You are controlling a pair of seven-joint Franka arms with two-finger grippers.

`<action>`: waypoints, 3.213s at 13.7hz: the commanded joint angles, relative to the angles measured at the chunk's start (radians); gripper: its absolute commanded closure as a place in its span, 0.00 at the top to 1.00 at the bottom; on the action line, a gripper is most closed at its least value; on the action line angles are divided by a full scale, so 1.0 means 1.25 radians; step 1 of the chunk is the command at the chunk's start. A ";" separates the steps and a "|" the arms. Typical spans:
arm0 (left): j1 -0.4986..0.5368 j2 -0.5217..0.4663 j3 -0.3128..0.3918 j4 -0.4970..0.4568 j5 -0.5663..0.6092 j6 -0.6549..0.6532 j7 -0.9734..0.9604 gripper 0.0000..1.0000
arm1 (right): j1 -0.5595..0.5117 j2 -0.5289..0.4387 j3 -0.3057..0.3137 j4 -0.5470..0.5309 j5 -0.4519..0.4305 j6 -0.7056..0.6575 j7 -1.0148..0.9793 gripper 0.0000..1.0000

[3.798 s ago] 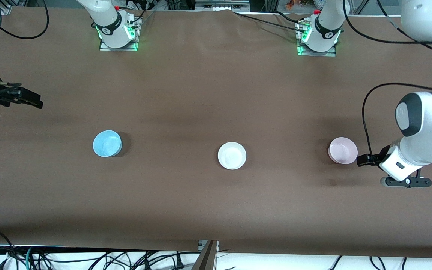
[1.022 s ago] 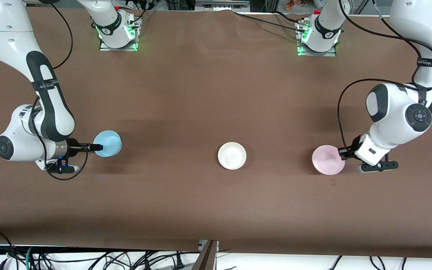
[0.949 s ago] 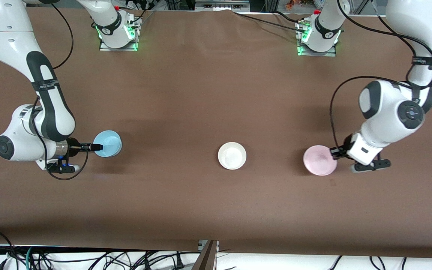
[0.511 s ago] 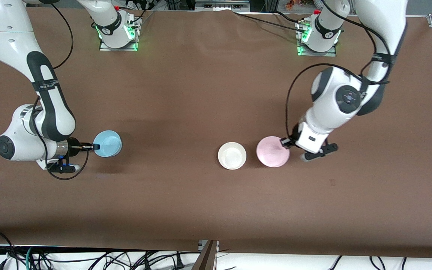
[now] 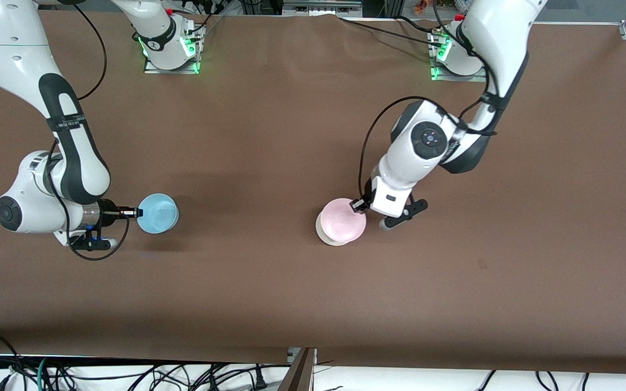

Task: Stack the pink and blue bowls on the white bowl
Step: 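Carry the pink bowl with the left gripper onto the white bowl, then release the pink bowl with the left gripper while the right gripper lifts blue, then carry the blue bowl onto the pink bowl while the left gripper withdraws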

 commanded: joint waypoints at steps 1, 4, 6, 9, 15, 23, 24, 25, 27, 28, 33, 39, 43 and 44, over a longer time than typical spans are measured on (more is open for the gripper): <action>-0.030 0.039 0.010 0.033 0.056 0.027 -0.085 0.00 | -0.005 -0.017 0.008 0.025 0.022 -0.037 -0.015 0.00; -0.039 0.044 0.010 0.029 0.058 0.027 -0.095 0.00 | -0.001 -0.017 0.008 0.072 0.023 -0.093 -0.012 0.00; -0.040 0.051 0.011 0.029 0.061 0.027 -0.094 0.00 | 0.000 -0.017 0.026 0.086 0.027 -0.094 -0.009 0.00; -0.035 0.050 0.011 0.028 0.072 0.026 -0.092 0.00 | 0.000 -0.018 0.057 0.092 0.027 -0.094 0.027 0.00; -0.033 0.053 0.011 0.021 0.073 0.026 -0.086 0.00 | 0.020 -0.018 0.097 0.106 0.027 -0.093 0.093 0.00; -0.039 0.082 0.011 0.026 0.099 0.028 -0.095 0.00 | 0.071 -0.018 0.103 0.130 0.027 -0.093 0.151 0.00; -0.039 0.082 0.011 0.027 0.099 0.028 -0.095 0.04 | 0.077 -0.019 0.103 0.130 0.027 -0.093 0.175 0.00; -0.038 0.082 0.011 0.027 0.099 0.028 -0.095 0.21 | 0.086 -0.019 0.108 0.131 0.027 -0.093 0.197 0.00; -0.034 0.082 0.011 0.029 0.099 0.028 -0.096 0.68 | 0.089 -0.019 0.130 0.131 0.027 -0.084 0.251 0.00; -0.034 0.082 0.011 0.031 0.099 0.028 -0.096 0.69 | 0.089 -0.019 0.142 0.132 0.025 -0.082 0.280 0.00; -0.028 0.074 0.013 0.054 0.096 0.020 -0.096 0.67 | 0.113 -0.019 0.189 0.132 0.025 -0.044 0.406 0.00; 0.008 0.037 0.016 0.257 0.101 -0.285 -0.076 0.68 | 0.242 -0.007 0.190 0.133 0.023 0.117 0.589 0.00; 0.063 -0.044 0.014 0.378 0.094 -0.528 0.031 0.73 | 0.323 0.035 0.189 0.176 0.021 0.212 0.713 0.00; 0.081 -0.056 0.014 0.401 0.094 -0.558 0.056 0.78 | 0.341 0.050 0.187 0.196 0.018 0.215 0.739 0.00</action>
